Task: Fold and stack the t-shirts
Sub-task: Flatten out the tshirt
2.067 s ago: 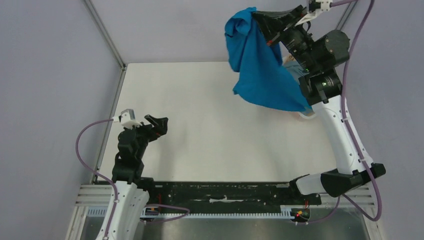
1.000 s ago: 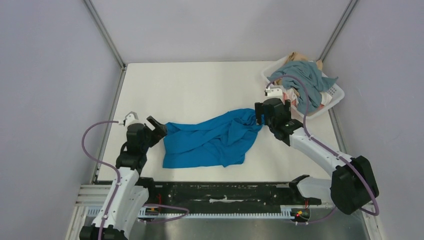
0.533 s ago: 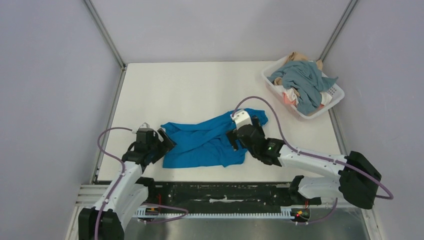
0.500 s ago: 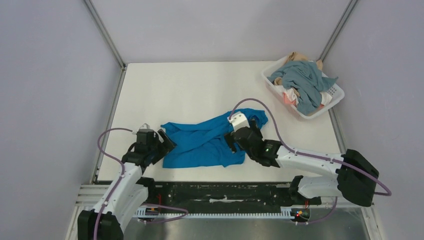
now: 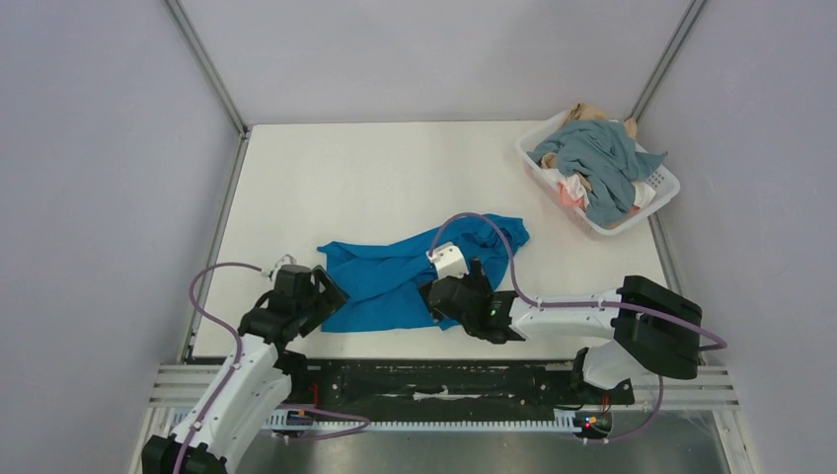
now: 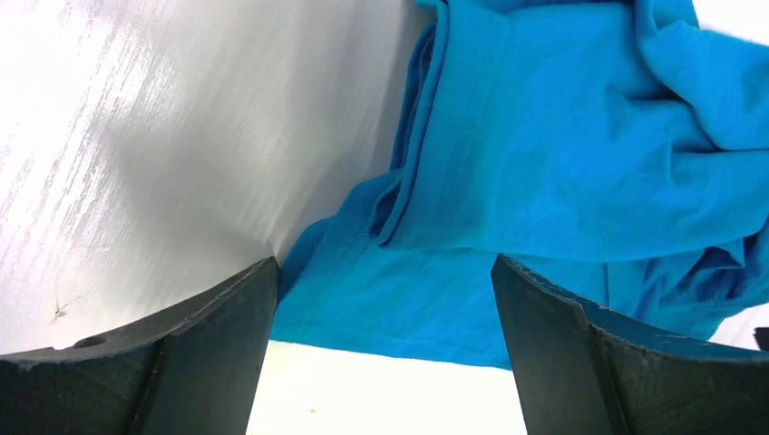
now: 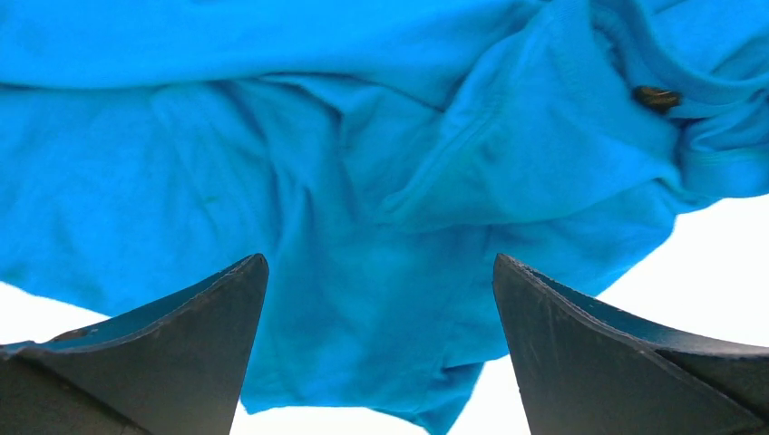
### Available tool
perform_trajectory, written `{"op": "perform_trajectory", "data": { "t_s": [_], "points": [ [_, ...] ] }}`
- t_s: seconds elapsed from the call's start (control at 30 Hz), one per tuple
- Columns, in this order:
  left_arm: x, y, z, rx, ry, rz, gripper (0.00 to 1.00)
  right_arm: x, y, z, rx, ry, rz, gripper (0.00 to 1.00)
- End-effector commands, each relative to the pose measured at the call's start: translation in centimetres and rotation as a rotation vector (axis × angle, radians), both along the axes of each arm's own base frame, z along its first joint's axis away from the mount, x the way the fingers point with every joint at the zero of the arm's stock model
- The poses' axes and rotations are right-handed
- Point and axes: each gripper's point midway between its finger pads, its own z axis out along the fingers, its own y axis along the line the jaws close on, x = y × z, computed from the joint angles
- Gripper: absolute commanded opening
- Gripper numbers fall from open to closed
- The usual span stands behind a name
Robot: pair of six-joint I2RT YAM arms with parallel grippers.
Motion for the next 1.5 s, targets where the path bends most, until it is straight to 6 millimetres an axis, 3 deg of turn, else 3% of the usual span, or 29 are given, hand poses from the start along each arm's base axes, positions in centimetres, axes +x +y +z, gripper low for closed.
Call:
{"op": "perform_trajectory", "data": {
  "t_s": [0.0, 0.13, 0.27, 0.37, 0.5, 0.6, 0.83, 0.93, 1.07, 1.3, 1.37, 1.47],
  "points": [
    [-0.2, -0.3, 0.0, -0.010, 0.028, 0.009, 0.94, -1.6, 3.0, 0.0, 0.086, 0.029, 0.039, 0.98],
    [0.5, -1.4, 0.0, -0.025, 0.022, -0.061, 0.94, -2.8, 2.8, -1.3, 0.022, 0.056, 0.064, 0.95],
    [1.1, -3.3, -0.2, -0.080, 0.034, -0.137, 0.93, -3.0, 1.4, -2.2, -0.010, 0.071, 0.022, 0.92],
    [1.3, -3.6, -0.9, -0.075, 0.059, -0.151, 0.93, -3.2, 0.4, -3.0, -0.021, 0.074, 0.007, 0.83],
    [2.1, -4.4, -1.2, -0.075, 0.061, -0.173, 0.93, -2.2, -1.8, -2.6, -0.070, 0.032, -0.084, 0.64],
    [2.6, -5.1, -1.2, -0.073, 0.060, -0.194, 0.93, -1.6, -2.8, -1.5, -0.054, -0.006, -0.117, 0.40],
    [3.5, -7.3, -1.0, -0.040, 0.062, -0.260, 0.93, -0.2, -6.1, -0.9, -0.014, -0.003, -0.192, 0.06],
    [2.6, -8.3, -1.0, -0.009, 0.092, -0.306, 0.93, 0.8, -8.8, -1.0, 0.023, 0.028, -0.268, 0.03],
    [0.1, -7.3, -1.4, 0.115, 0.157, -0.318, 0.93, 1.5, -11.7, -0.9, 0.125, 0.035, -0.348, 0.00],
    [-3.9, -5.9, -0.3, 0.155, 0.175, -0.280, 0.92, 0.6, -12.5, -1.7, 0.139, 0.058, -0.344, 0.00],
    [-4.2, -5.5, -0.6, 0.151, 0.175, -0.260, 0.91, 0.4, -12.5, -2.0, 0.134, 0.066, -0.339, 0.00],
    [-3.1, -6.9, -0.5, 0.085, 0.100, -0.258, 0.87, 0.3, -12.3, -2.4, 0.136, 0.075, -0.325, 0.00]
  ]
}}
